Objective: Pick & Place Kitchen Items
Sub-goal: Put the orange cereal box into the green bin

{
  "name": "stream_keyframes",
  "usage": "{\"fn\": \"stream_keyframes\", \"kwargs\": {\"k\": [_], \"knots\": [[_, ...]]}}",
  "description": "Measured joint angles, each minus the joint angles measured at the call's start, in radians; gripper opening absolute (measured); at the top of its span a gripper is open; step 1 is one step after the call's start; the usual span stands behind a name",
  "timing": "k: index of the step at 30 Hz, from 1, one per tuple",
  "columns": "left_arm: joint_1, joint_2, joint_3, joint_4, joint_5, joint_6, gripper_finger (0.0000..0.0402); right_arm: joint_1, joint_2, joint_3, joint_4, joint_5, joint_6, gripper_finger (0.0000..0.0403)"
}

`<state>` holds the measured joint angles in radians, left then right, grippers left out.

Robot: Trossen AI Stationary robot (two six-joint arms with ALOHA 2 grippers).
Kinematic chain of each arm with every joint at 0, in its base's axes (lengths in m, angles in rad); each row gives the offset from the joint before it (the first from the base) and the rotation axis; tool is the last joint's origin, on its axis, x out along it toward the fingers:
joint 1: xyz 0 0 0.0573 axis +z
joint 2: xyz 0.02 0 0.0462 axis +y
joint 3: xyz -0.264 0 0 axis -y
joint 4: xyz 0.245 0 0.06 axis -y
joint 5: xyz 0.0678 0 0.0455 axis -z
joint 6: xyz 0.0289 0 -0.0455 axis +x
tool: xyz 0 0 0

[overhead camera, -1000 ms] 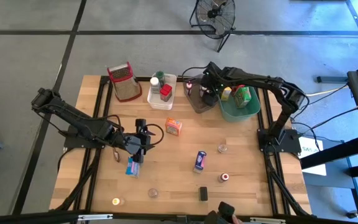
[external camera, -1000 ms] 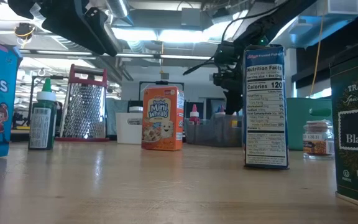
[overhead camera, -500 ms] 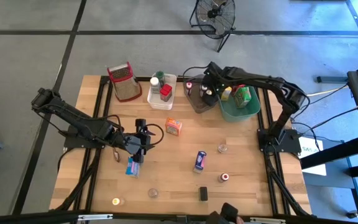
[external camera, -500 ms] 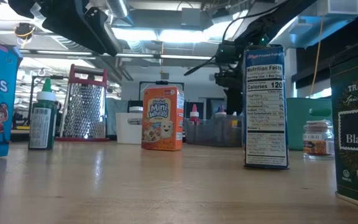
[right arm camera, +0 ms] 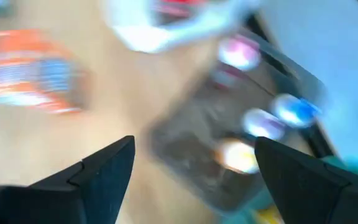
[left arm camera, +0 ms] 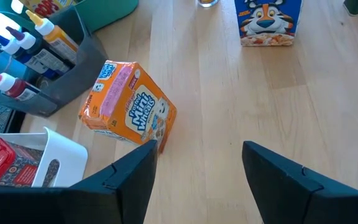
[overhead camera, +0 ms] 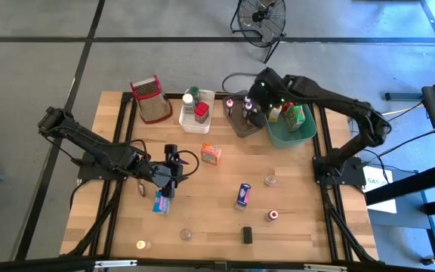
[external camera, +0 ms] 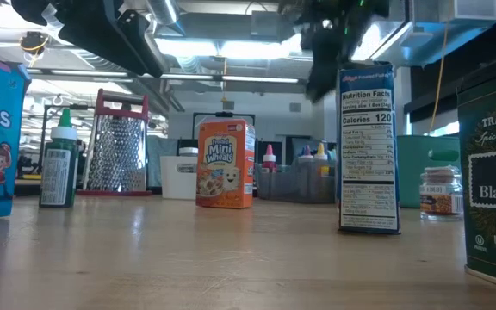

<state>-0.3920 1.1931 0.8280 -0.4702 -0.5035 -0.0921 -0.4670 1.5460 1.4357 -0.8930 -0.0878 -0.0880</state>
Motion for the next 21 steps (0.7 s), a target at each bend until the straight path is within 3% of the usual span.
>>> {"fn": "stream_keyframes", "kwargs": {"k": [4, 6, 14, 21], "knots": [[0.0, 0.0, 0.0, -0.001, 0.015, -0.002, 0.0232, 0.128, -0.026, 0.003, 0.057, -0.122, -0.1, 0.0334], [0.0, 0.0, 0.0, -0.001, 0.017, -0.002, 0.0233, 0.202, -0.024, 0.003, 0.084, -0.122, -0.115, 0.0334], [0.0, 0.0, 0.0, -0.002, 0.018, -0.016, 0.0232, 0.465, 0.04, 0.002, 0.309, 0.078, -0.075, 0.0335], [0.0, 0.0, 0.0, -0.004, 0.018, -0.018, 0.0231, 0.538, 0.148, 0.003, 0.452, 0.206, 0.004, 0.0335]]}}
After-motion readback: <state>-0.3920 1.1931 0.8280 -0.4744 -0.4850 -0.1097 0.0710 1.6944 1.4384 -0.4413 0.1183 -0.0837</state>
